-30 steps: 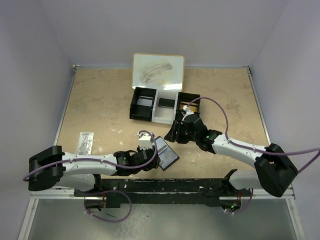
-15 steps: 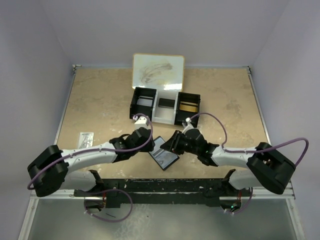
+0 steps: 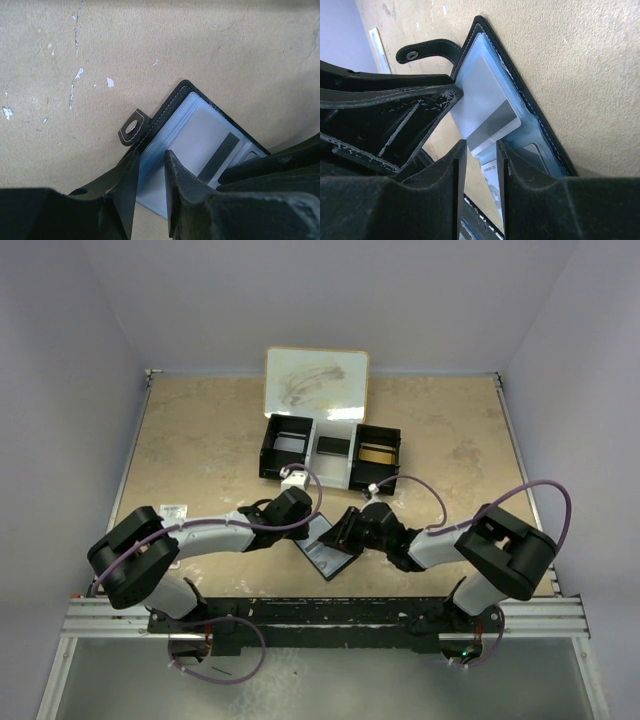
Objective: Take the credit cards out of the card holder
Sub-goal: Remove the credit card from the card holder.
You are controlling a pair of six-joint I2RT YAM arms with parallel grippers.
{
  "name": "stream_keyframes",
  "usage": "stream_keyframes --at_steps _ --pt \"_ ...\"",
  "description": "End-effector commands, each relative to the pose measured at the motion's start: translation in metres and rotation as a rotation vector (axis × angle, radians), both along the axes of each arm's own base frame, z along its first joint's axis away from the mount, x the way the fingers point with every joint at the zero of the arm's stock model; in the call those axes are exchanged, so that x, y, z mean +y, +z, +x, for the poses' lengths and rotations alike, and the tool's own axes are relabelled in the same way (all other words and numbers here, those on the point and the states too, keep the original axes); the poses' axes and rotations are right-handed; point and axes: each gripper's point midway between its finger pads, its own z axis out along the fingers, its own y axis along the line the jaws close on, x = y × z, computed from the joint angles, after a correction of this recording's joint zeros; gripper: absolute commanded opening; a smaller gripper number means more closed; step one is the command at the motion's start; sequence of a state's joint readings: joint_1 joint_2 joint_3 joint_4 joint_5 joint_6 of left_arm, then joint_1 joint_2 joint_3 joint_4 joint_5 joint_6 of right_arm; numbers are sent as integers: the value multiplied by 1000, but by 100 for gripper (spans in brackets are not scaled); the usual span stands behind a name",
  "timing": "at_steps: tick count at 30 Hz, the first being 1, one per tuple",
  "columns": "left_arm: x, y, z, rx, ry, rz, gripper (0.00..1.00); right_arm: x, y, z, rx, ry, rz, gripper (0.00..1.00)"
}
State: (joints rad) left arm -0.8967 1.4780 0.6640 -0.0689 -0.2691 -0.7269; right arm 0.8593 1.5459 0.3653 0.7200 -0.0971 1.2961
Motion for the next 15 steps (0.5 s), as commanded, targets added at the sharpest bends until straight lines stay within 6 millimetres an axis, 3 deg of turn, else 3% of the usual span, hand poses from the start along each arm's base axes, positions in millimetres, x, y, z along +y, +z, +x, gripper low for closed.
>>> stream_keyframes --at_steps 1,9,15 --pt "0 2 5 -23 -13 7 24 -3 -2 -3 10 -23 4 34" --pt "11 -15 -9 29 -6 28 19 -13 -15 -9 59 -55 -17 35" --pt "15 -20 -14 47 3 29 18 -5 -15 -6 51 -68 67 29"
